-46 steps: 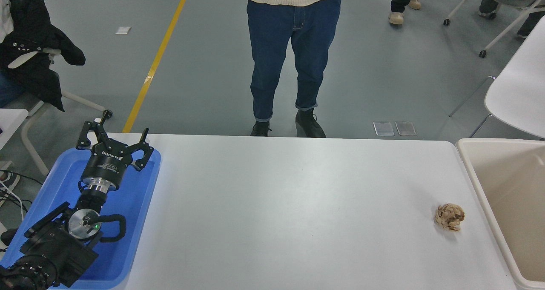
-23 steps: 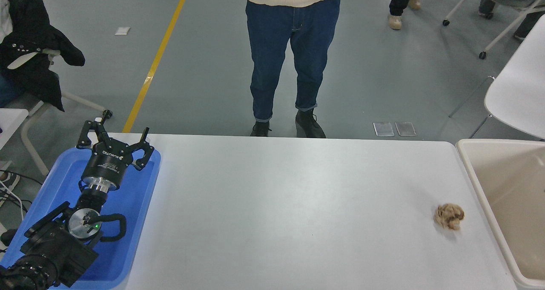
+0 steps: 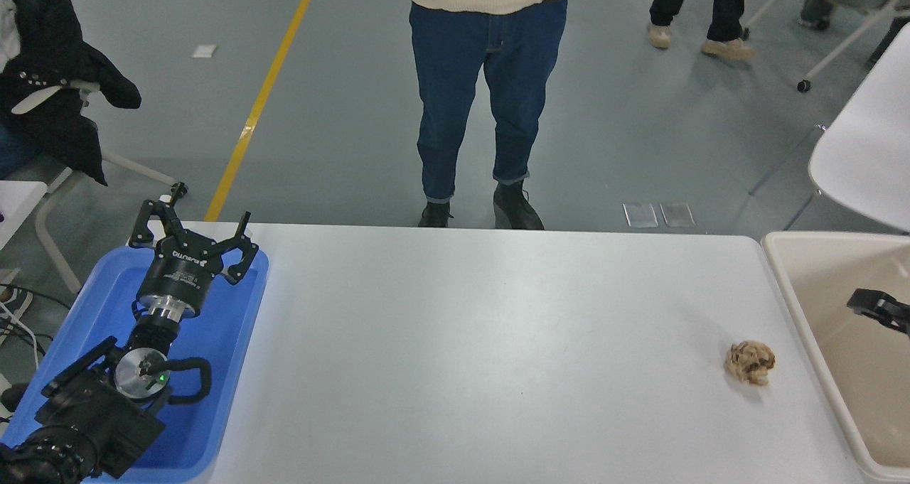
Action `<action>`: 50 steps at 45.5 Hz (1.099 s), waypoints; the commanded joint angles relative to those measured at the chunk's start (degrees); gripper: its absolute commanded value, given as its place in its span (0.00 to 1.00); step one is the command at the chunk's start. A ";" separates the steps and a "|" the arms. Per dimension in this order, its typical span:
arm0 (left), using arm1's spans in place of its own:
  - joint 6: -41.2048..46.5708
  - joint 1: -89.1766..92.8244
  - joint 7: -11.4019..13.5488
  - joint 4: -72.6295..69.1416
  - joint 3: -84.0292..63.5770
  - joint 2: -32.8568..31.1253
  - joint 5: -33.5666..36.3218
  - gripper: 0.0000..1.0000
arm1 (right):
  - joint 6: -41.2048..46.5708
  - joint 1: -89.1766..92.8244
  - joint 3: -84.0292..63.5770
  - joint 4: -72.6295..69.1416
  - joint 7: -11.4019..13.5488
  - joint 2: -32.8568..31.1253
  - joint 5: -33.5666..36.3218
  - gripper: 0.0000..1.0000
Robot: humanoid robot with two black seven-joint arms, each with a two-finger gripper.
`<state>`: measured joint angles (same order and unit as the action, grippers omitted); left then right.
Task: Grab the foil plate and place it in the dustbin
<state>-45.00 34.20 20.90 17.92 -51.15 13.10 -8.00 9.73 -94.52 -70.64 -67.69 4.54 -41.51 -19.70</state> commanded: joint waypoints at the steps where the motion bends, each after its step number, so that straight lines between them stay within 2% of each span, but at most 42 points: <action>1: 0.00 -0.01 -0.07 0.01 0.00 -0.01 0.00 1.00 | 21.28 -19.38 -13.38 -4.91 -0.06 6.53 0.45 1.00; 9: 0.00 -0.10 -0.07 0.01 0.00 -0.01 0.00 1.00 | 35.27 -23.69 -7.59 -5.61 -0.06 8.99 0.54 1.00; 20: 0.00 -0.19 0.02 -0.08 0.00 0.08 -0.09 1.00 | 35.27 -30.19 -3.01 -5.70 -0.06 15.14 0.63 1.00; 28: 0.00 -0.19 0.11 -0.08 0.00 0.08 -0.09 1.00 | 35.27 -35.82 0.94 -5.88 0.03 17.34 0.89 1.00; 42: 0.00 -0.19 0.11 -0.08 0.00 0.08 -0.09 1.00 | 35.27 -36.35 1.91 -5.70 -0.06 25.51 0.98 1.00; 50: 0.00 -0.02 -0.07 -0.08 0.00 -0.01 0.00 1.00 | 35.27 -35.74 0.60 -5.53 -0.06 26.40 1.86 1.00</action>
<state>-45.00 34.02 20.99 17.85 -51.15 13.18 -8.14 44.74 -129.91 -69.41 -73.45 4.49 -18.25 -18.69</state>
